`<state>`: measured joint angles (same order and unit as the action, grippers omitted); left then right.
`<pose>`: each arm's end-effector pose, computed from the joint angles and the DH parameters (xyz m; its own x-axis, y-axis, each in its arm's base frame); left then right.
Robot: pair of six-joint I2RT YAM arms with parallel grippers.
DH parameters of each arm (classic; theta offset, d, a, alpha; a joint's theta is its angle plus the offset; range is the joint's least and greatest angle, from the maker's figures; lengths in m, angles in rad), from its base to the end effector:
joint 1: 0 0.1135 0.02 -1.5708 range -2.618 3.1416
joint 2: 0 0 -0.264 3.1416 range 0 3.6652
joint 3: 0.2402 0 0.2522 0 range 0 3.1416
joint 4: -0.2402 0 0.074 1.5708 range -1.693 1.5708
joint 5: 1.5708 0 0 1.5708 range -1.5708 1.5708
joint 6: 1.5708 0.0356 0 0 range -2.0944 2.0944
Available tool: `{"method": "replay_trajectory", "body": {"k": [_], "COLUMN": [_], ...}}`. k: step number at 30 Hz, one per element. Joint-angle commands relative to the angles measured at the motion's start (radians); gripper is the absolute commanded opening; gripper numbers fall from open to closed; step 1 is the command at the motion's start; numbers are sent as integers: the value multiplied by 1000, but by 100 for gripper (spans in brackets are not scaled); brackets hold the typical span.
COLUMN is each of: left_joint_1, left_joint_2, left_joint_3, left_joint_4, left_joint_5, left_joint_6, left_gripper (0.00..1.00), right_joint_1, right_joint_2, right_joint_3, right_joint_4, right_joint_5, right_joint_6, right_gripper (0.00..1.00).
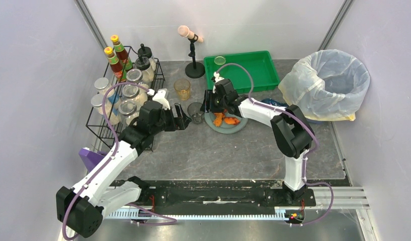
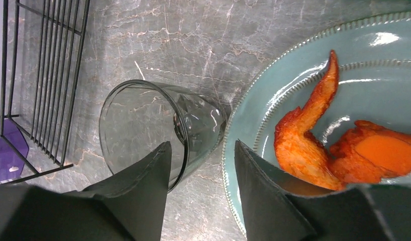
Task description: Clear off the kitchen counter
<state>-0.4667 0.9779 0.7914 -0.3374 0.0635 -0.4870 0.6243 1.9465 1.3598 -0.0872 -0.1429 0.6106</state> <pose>0.1947 -0.1006 0.2912 -0.6279 -0.2066 -0.7504 0.2311 0.8711 -0.4333 0.3536 0.2610 0.2053 -0.7983 0.1243 -0.5892 -0.2577 0.8138 0.5208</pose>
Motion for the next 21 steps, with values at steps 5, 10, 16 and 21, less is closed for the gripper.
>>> {"method": "replay_trajectory", "body": {"k": [5,10,16,21], "left_joint_1": [-3,-3,-1,-1], "left_joint_2": [6,-12,-48,-63], "left_joint_3": [15,16,8,19], "left_joint_4": [8,20,91,170], "left_joint_5": [28,23,4,24], "left_joint_6": [-22,-34,-73,-136], "left_gripper": [86,86,87,88], "right_joint_1": [9,3,-47,-110], "right_joint_2": [48,-13,-152,-280], "right_joint_3": [33,-20,-191,-369], "right_joint_4": [79,142,359,575], "right_joint_5": [-53,-109,-237,-332], "right_joint_6": [38,66,169,276], "right_gripper": [34,0,0,0]}}
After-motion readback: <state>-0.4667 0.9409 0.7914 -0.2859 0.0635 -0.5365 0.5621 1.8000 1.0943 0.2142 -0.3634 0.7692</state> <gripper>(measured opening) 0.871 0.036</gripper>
